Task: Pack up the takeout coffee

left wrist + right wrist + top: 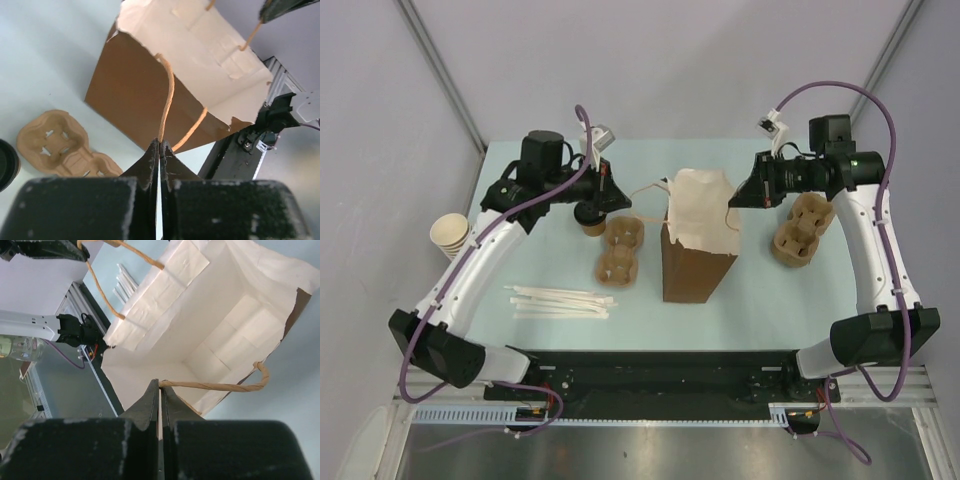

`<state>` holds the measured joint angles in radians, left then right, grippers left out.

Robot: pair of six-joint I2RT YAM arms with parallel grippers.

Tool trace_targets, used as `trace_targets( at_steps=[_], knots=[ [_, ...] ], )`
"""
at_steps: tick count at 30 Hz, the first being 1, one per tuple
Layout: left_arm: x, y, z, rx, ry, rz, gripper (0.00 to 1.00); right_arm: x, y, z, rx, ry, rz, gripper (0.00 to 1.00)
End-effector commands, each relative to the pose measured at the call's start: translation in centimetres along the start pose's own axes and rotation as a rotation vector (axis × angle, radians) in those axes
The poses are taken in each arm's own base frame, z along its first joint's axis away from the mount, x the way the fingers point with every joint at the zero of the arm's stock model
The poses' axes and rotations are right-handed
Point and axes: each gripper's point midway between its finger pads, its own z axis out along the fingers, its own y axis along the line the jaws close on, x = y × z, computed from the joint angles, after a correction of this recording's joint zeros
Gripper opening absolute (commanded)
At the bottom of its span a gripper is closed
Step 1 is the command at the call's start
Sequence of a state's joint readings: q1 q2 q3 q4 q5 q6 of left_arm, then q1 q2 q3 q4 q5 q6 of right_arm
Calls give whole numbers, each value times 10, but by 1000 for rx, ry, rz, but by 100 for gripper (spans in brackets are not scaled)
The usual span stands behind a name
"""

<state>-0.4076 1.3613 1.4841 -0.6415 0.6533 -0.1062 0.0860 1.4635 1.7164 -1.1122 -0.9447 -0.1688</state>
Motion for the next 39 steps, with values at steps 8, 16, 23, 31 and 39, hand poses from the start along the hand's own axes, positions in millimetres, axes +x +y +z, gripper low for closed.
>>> trace_targets(
  at_steps=[8,16,23,31,39],
  knots=[
    [9,23,0,-61,20,12,0,2,5,-44,-39,-11,-12,0],
    [15,32,5,-74,43,0,0,40,-19,-38,7,115,-25,0],
    [19,35,13,-49,55,-26,0,64,-54,-20,87,176,-27,0],
    [33,42,33,-19,85,-79,0,67,-69,-5,123,186,-14,0],
    [50,35,65,44,136,-90,0,78,-73,16,99,228,6,0]
  ],
)
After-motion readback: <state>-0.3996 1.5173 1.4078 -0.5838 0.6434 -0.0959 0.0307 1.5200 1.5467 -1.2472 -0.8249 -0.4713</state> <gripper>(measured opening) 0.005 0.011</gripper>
